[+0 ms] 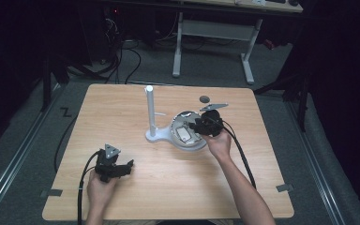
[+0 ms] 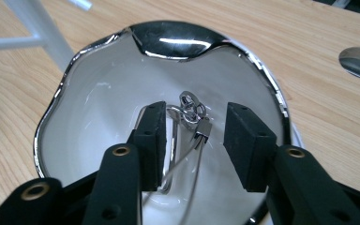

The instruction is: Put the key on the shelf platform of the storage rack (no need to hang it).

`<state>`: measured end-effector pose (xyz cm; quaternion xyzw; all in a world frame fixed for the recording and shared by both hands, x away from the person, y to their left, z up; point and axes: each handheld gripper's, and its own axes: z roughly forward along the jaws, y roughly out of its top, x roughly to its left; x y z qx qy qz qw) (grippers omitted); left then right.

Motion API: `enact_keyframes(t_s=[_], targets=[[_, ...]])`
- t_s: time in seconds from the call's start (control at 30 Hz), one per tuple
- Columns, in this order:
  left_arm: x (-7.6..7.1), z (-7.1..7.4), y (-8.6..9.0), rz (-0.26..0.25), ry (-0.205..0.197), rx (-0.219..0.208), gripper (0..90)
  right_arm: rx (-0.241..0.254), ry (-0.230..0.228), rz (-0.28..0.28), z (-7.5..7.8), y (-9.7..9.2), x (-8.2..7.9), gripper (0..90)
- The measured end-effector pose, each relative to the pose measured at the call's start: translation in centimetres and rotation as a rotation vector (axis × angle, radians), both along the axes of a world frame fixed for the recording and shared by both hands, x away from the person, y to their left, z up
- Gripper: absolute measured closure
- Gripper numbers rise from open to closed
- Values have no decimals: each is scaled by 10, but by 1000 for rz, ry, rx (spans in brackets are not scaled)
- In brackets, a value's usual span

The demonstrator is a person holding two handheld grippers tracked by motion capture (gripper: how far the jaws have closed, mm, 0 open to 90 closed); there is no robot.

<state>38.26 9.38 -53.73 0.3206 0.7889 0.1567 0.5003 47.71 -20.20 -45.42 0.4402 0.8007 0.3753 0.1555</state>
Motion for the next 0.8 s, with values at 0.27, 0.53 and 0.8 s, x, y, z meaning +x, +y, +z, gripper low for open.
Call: enact_keyframes(t_s=[0.27, 0.53, 0.8], targets=[[1, 0, 0, -3, 0, 0, 197, 36, -27, -9, 14, -12, -7, 572], [0, 0, 0, -4, -1, 2, 197, 45, -31, -51, 14, -38, -16, 561], [0, 0, 0, -4, -1, 1, 197, 73, -46, -100, 21, -63, -26, 561]])
